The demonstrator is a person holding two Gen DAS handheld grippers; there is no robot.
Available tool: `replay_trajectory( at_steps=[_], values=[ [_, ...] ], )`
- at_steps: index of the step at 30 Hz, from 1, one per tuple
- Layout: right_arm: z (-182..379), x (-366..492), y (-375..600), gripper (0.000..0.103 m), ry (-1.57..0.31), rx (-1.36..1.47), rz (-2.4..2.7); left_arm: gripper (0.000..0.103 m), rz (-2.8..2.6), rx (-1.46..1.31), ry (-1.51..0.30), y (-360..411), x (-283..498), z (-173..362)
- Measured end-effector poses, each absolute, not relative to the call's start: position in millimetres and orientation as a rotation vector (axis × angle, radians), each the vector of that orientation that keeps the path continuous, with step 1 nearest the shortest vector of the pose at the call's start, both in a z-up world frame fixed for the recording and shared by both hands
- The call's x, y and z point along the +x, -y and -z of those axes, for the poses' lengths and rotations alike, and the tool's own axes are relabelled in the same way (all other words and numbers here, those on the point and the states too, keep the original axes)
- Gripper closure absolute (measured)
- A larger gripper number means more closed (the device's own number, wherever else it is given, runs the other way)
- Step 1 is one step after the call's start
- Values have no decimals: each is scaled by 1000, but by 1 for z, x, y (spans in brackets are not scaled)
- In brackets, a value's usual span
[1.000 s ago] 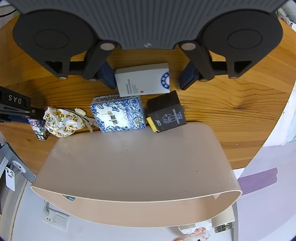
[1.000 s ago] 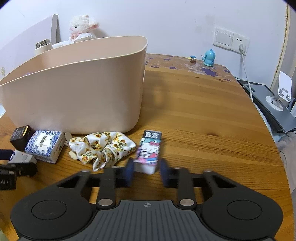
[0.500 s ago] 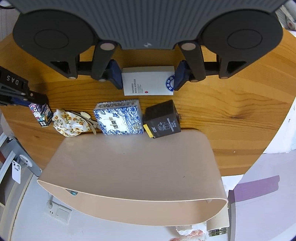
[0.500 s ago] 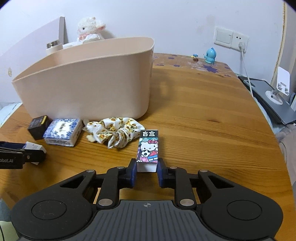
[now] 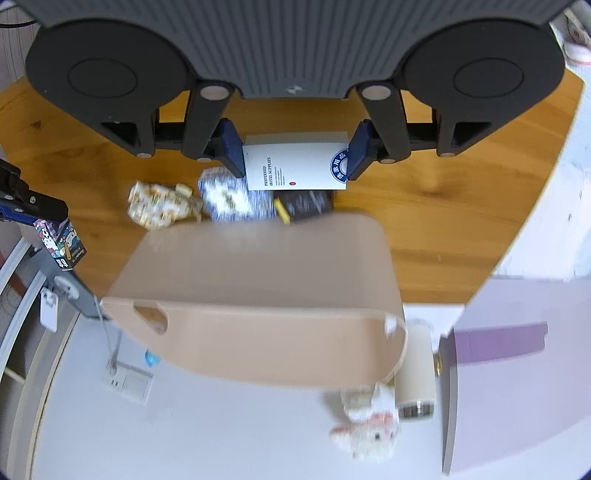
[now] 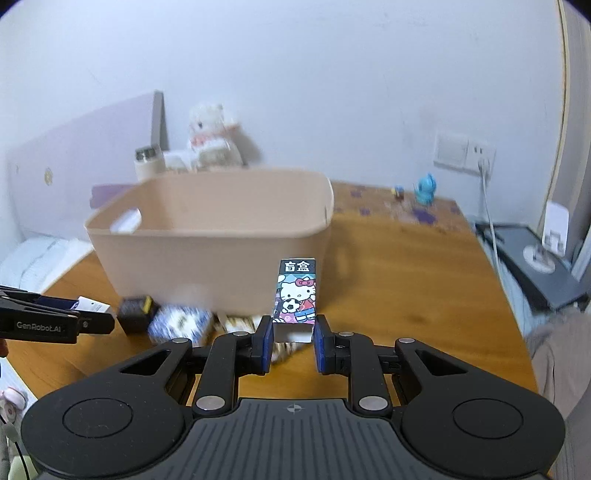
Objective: Organize objects
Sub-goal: 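Carry both boxes over the basket and open both tools to release them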
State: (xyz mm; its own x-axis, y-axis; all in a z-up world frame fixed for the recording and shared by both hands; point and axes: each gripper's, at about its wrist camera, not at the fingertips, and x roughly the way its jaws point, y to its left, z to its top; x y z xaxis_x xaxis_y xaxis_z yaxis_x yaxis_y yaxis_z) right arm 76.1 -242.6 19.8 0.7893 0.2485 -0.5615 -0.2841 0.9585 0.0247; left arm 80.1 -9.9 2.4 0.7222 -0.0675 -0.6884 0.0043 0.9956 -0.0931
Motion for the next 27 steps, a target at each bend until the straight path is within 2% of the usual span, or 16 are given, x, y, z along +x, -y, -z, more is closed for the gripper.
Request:
replay_trajectory(
  at_steps=[9,16,21,27],
  values=[
    [-56,88,228,82,-482,-40,-315,43,35,-58,-633,7,89,-46],
    [-64,117,205,82,-449,-34,-351,43,-13,-37,-557,5,123,-67],
    [-60,154,191,82,-475,-33,-352,43,-59,-13,-568,6,159,-62],
    [-37,193,176,82,-577,-60,-353,43,-95,-34,-699,3,209,-35]
  ],
)
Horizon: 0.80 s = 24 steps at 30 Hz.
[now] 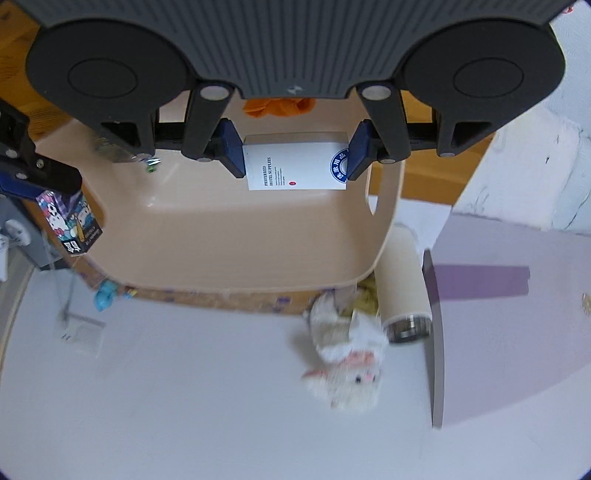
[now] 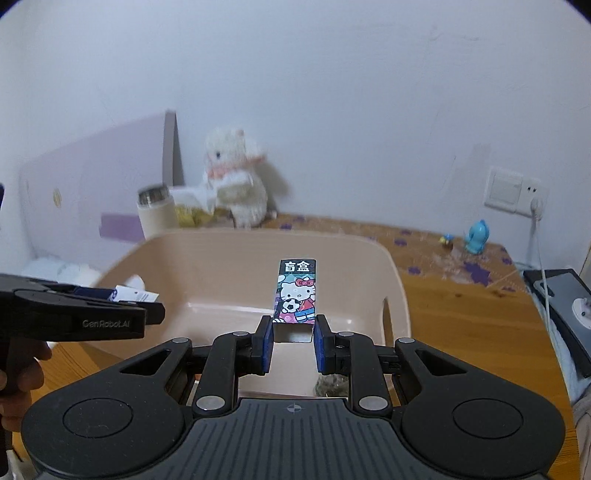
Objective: Organize objects
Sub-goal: 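Carry both boxes over the basket and open both tools to release them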
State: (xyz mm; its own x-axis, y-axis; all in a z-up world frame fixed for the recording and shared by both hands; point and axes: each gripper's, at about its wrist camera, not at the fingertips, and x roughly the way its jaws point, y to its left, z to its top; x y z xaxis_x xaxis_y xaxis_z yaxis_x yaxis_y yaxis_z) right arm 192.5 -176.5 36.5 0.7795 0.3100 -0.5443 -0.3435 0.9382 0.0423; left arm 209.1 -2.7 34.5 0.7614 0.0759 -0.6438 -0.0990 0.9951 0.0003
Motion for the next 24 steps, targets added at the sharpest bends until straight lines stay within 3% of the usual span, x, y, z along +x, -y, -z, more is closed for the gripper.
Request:
replay_trajectory(
  at_steps=[10,13,15,16,24],
  values=[
    [-11,214,166,80,-662,-109,-341,43,-91,26,-740,8,223,-18],
    [-13,210,166,65,-648,-122,-332,41,-78,20,-742,7,221,-20],
    [-17,206,169,54,-640,-114,-338,26,-81,26,-734,8,217,-22],
    [-19,204,170,47,-635,-110,-342,23,-83,32,-722,9,214,-24],
    [-43,173,188,26,-582,-113,-348,11,-70,66,-659,14,178,-47]
  ],
)
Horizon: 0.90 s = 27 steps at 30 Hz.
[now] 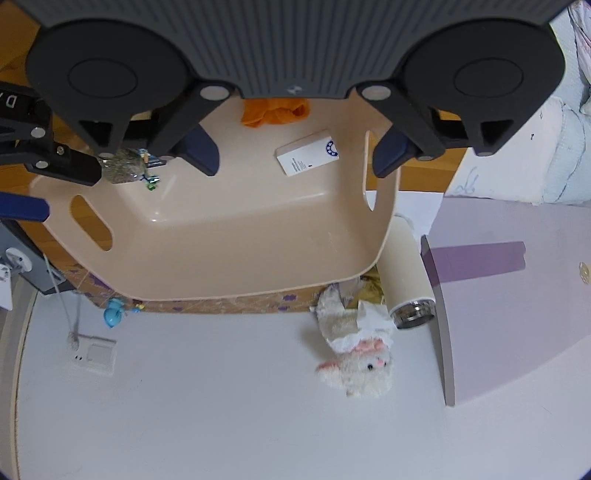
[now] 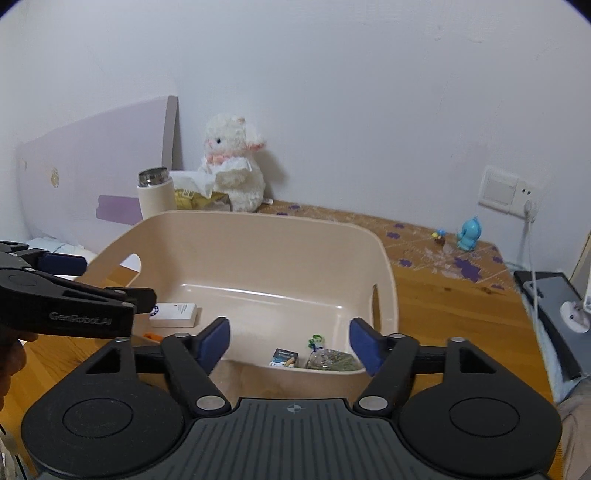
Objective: Organize objects
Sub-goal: 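Carry both boxes over the basket and open both tools to release them, then grasp the black charger cube with the left tool while the right tool grasps the floral scrunchie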
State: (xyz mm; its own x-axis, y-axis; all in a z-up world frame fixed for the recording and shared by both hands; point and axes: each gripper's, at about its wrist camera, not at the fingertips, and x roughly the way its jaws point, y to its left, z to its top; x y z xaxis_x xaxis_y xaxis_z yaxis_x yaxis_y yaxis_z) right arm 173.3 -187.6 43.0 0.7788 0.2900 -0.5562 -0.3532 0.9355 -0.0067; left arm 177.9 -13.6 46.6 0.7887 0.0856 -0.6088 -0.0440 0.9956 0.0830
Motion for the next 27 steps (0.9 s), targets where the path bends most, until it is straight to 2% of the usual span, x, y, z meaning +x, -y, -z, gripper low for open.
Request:
replay_trajectory(
  at_steps=[2,4,5,8,17,27],
  values=[
    [-47,166,192,23,-574,-119,-348,11,-58,59,-651,12,167,-51],
    [-49,160,197,11,-580,-124,-348,10,-53,60,-652,11,157,-54],
    [-48,158,199,9,-593,-131,-351,10,-54,62,-651,11,153,-55],
    [-44,149,206,7,-611,-146,-346,5,-62,65,-645,8,138,-57],
    [-6,145,221,0,-730,-202,-310,5,-58,11,-751,-5,122,-21],
    [39,159,222,0,-829,-201,-311,5,-49,-37,-872,2,137,29]
  ],
)
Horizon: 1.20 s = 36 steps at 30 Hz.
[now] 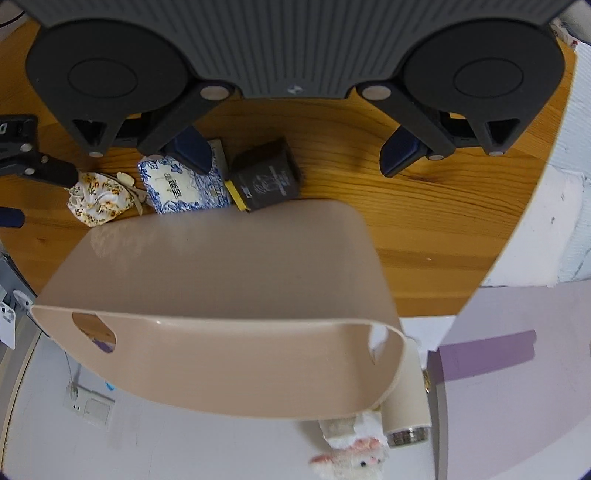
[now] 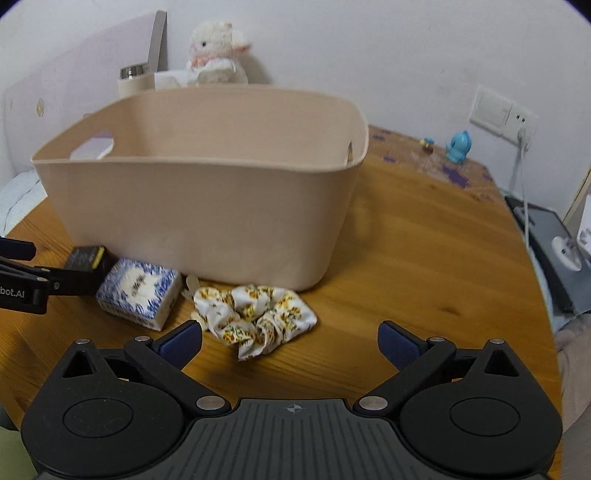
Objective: Organize objects
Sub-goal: 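Grasp the black charger cube with the left tool while the right tool grasps the floral scrunchie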
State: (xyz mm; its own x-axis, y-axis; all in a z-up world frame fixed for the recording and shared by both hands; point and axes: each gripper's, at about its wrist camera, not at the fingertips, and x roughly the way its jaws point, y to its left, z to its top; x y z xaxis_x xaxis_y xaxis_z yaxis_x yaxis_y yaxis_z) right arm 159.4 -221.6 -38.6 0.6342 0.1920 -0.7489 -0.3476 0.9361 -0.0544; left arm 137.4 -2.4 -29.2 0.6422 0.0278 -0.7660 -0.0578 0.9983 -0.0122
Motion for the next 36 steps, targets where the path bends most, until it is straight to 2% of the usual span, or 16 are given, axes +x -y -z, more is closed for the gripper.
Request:
replay_trajectory(
  at_steps=[8,11,15,19,22,25,31,36],
  values=[
    [61,171,223,0,-843,-163,-335,5,-62,-49,-871,11,154,40],
    [63,173,225,4,-820,-135,-327,5,-79,-62,-863,11,159,41],
    [64,175,228,16,-810,-110,-337,5,-112,-82,-849,5,160,43],
    [67,177,231,35,-825,-87,-343,6,-111,-98,-850,1,162,45],
    [68,178,231,46,-818,-80,-344,10,-108,-118,-860,-2,162,45],
    [67,176,229,53,-817,-83,-352,14,-98,-148,-873,-3,162,44],
    [66,173,225,59,-817,-93,-350,12,-109,-120,-857,5,164,44],
    [66,171,224,59,-818,-96,-349,11,-122,-112,-838,11,165,45]
  ],
)
